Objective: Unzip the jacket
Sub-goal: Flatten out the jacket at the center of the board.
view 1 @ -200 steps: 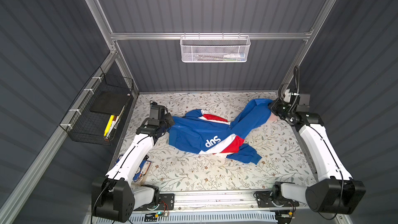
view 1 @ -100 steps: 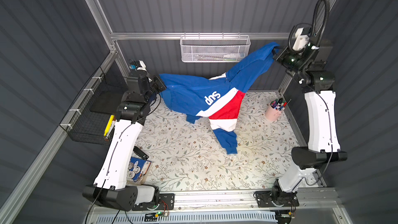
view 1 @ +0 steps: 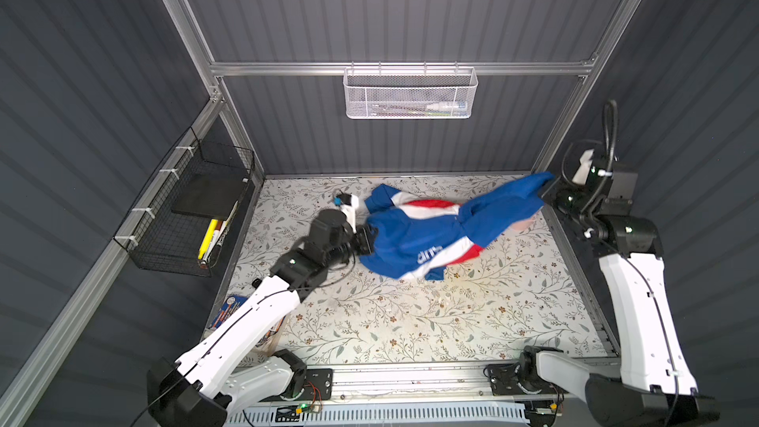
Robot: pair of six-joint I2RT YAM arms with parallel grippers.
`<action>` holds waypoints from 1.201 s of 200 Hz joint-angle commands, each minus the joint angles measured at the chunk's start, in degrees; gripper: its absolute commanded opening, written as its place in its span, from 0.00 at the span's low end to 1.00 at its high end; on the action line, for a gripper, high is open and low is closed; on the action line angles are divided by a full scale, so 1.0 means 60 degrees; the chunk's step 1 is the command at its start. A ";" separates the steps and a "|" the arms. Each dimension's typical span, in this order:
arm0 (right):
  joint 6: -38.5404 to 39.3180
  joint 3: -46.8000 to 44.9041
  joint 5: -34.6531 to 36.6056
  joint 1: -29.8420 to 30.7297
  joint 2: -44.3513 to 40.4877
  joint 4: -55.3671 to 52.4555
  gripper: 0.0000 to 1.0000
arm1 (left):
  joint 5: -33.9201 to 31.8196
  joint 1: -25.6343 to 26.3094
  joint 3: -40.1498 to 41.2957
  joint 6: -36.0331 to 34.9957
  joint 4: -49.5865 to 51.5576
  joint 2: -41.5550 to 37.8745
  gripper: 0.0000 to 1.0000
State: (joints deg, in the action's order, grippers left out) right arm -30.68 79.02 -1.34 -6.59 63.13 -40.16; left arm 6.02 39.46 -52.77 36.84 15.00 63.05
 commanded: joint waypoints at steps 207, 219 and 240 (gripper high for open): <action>0.0541 -0.3513 -0.1310 0.1567 -0.1423 -0.0528 0.00 | 0.2216 -0.2913 -0.7296 -0.2520 -0.1918 1.0095 0.65; 0.0540 -0.3532 -0.1291 0.1581 -0.1454 -0.0559 0.00 | 0.2371 -0.2957 -0.7610 -0.2536 -0.1782 1.0509 0.65; 0.0528 -0.3547 -0.1263 0.1581 -0.1484 -0.0597 0.00 | 0.2693 -0.3071 -0.8041 -0.2508 -0.1602 1.1116 0.64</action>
State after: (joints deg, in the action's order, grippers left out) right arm -27.03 58.26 -8.84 2.46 55.11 -42.15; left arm 17.91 21.65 -97.69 23.64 2.85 126.52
